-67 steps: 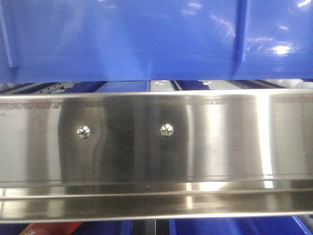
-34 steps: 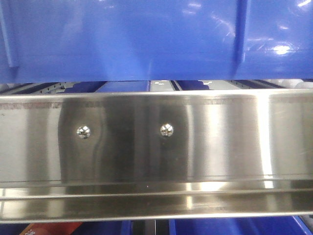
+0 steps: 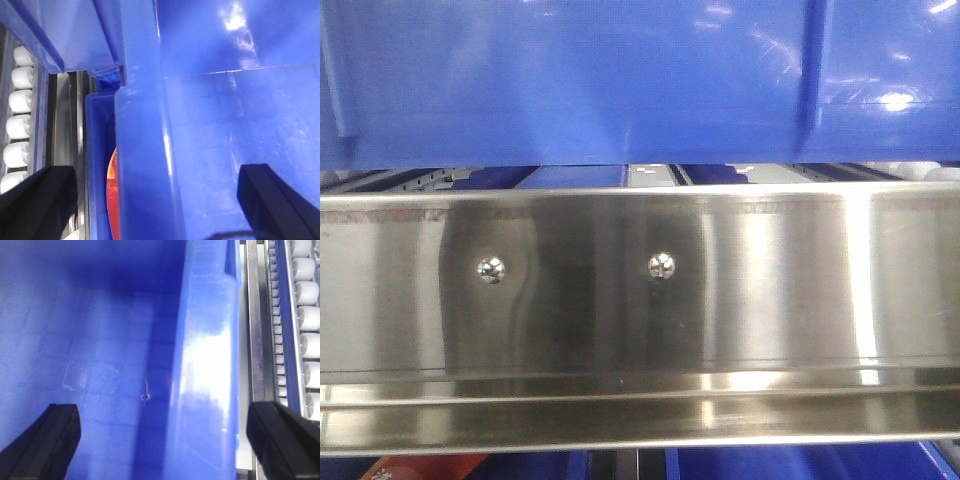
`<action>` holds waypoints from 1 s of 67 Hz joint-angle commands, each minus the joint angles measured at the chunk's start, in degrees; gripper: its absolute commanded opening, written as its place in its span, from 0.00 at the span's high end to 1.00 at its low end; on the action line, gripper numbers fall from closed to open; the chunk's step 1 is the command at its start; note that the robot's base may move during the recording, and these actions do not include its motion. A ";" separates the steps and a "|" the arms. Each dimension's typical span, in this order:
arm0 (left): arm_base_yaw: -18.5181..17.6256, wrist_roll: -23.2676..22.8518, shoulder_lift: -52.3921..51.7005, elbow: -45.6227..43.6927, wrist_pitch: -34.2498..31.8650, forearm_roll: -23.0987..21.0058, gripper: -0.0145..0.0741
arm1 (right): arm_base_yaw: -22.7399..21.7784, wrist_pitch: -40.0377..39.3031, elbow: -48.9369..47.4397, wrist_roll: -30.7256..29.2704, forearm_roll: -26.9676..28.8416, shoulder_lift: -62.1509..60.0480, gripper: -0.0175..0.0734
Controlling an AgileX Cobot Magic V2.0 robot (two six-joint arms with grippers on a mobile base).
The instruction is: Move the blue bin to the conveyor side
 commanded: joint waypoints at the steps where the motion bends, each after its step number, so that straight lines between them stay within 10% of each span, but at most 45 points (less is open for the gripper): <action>1: 0.24 0.11 -0.81 -0.42 -0.46 -0.07 0.22 | 0.02 -3.01 -0.55 -0.04 -0.67 -0.29 0.19; 67: 0.24 0.11 -0.81 -0.30 -0.46 -0.07 0.22 | 0.02 -2.20 -0.55 -0.04 -2.52 1.52 0.19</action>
